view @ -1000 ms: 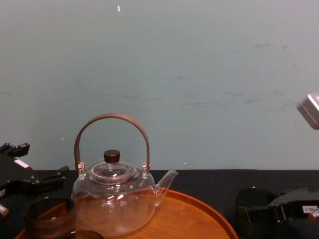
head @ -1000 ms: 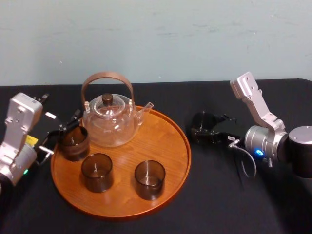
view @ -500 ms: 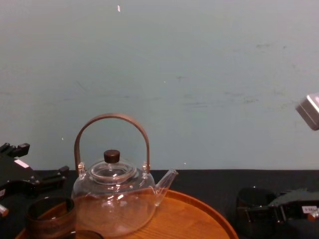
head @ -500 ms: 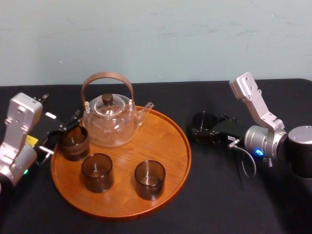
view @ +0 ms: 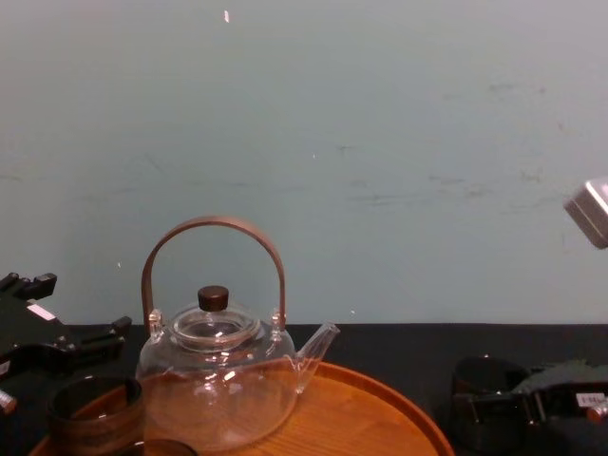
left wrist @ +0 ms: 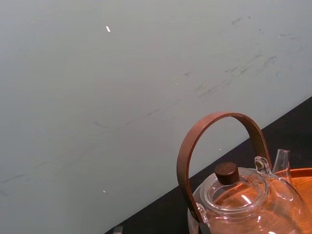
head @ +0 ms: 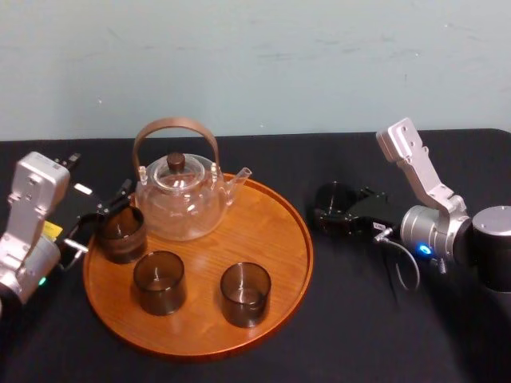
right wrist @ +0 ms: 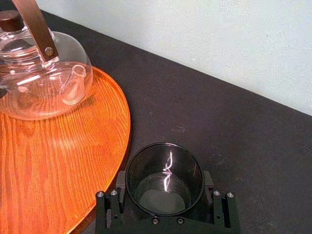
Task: Pick up the glass from the table and place it on the tray.
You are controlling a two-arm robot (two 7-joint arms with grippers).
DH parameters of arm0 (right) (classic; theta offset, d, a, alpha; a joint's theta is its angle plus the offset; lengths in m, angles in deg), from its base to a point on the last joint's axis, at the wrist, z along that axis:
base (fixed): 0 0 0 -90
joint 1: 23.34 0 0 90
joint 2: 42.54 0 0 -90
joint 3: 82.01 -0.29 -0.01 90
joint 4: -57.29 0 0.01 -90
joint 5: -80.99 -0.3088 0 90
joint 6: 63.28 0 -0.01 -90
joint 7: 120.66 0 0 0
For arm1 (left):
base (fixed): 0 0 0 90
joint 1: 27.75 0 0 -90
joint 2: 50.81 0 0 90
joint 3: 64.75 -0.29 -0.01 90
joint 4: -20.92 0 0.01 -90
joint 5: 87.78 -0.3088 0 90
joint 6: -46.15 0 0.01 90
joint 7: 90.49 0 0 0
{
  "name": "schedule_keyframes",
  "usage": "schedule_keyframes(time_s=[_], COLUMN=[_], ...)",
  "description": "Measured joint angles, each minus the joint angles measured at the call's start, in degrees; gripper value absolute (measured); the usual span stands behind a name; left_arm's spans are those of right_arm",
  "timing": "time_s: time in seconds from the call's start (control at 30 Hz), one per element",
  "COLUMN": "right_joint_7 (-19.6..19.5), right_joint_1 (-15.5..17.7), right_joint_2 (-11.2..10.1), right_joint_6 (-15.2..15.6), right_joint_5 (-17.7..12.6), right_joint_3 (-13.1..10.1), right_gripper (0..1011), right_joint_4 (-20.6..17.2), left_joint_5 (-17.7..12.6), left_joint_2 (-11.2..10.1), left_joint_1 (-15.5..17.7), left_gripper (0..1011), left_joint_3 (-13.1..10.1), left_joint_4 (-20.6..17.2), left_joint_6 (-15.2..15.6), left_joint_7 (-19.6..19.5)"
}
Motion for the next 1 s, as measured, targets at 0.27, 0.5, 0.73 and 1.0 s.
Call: schedule_keyframes(time_s=[0.27, 0.5, 0.73, 1.0], right_joint_7=[0.0, 1.3, 2.4, 3.4], right_joint_1=[0.0, 1.2, 1.7, 0.7], right_joint_2=[0.0, -1.2, -3.4, -4.7], right_joint_6=[0.0, 0.3, 1.4, 1.2], right_joint_5=[-0.1, -1.1, -2.5, -3.2], right_joint_3=[0.0, -1.1, -2.2, -1.9], right_gripper=[903, 903, 903, 904], right_joint_4=[0.0, -3.0, -8.2, -11.1], left_joint_5=[0.0, 0.0, 0.0, 0.0], left_joint_2=[0.0, 0.0, 0.0, 0.0], left_joint_1=[0.0, 0.0, 0.0, 0.0], left_gripper=[1001, 1001, 1001, 1001], left_joint_3=[0.0, 0.0, 0.0, 0.0], left_joint_4=[0.0, 0.0, 0.0, 0.0], left_joint_6=[0.0, 0.0, 0.0, 0.0], left_joint_7=[0.0, 0.0, 0.0, 0.0])
